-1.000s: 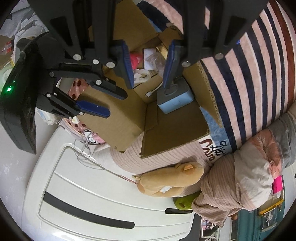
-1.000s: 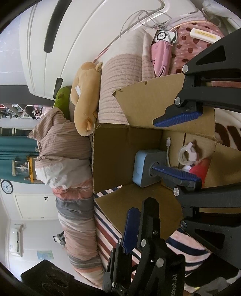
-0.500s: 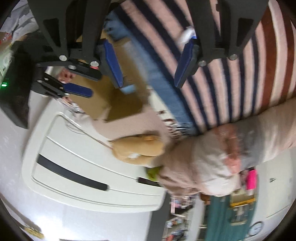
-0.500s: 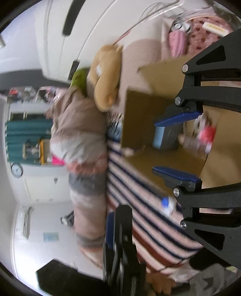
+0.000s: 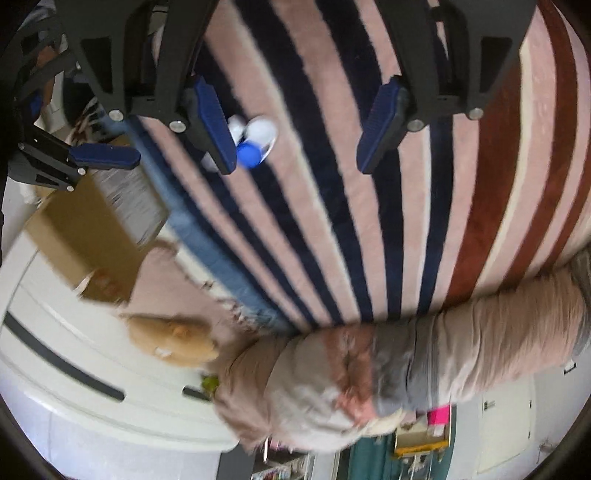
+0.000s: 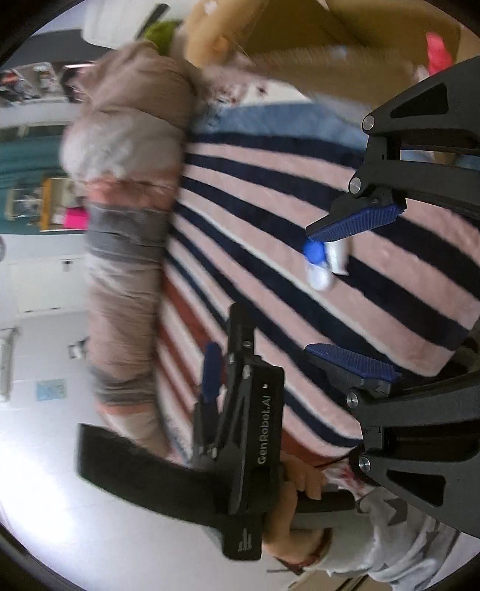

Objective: Organize rigid objects
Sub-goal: 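Move both grippers back over the remaining items on the bed, then grasp the blue-lidded lens case with the left gripper while the right grasps the white pump bottle, then carry the lens case and pump bottle into the cardboard box, opening both grippers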

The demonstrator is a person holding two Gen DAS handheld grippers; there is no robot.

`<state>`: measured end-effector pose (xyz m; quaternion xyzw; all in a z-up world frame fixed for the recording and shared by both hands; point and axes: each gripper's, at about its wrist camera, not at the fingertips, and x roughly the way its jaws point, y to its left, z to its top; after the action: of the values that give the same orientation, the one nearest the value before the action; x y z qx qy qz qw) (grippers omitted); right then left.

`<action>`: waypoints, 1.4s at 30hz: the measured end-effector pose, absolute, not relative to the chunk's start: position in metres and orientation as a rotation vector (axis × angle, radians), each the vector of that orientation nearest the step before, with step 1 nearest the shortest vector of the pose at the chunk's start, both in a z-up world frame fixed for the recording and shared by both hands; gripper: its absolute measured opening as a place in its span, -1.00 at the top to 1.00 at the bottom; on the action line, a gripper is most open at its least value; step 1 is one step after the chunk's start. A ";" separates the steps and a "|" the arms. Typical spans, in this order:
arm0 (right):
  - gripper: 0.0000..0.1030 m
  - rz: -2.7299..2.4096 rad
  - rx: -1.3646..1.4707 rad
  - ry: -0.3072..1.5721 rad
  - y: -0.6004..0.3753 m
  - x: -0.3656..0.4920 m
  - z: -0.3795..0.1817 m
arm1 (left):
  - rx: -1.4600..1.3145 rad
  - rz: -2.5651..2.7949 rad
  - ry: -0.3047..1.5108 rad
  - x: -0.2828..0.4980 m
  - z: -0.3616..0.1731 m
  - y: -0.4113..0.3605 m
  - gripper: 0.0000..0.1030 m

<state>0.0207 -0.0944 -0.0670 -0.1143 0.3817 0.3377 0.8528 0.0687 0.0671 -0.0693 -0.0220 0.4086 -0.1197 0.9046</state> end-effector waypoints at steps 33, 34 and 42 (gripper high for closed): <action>-0.14 0.524 -0.304 0.901 -0.103 0.058 -0.158 | -0.022 -0.394 0.991 0.108 -0.150 0.016 0.45; -0.14 0.526 -0.311 0.896 -0.102 0.057 -0.157 | -0.025 -0.391 0.985 0.105 -0.146 0.019 0.45; -0.14 0.582 -0.303 0.817 -0.093 0.038 -0.124 | -0.022 -0.346 0.877 0.072 -0.087 0.033 0.45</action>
<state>0.0379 -0.0928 -0.1242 -0.1444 0.3899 0.2778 0.8660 0.0724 0.0329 -0.0871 -0.0107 0.4225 -0.1667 0.8908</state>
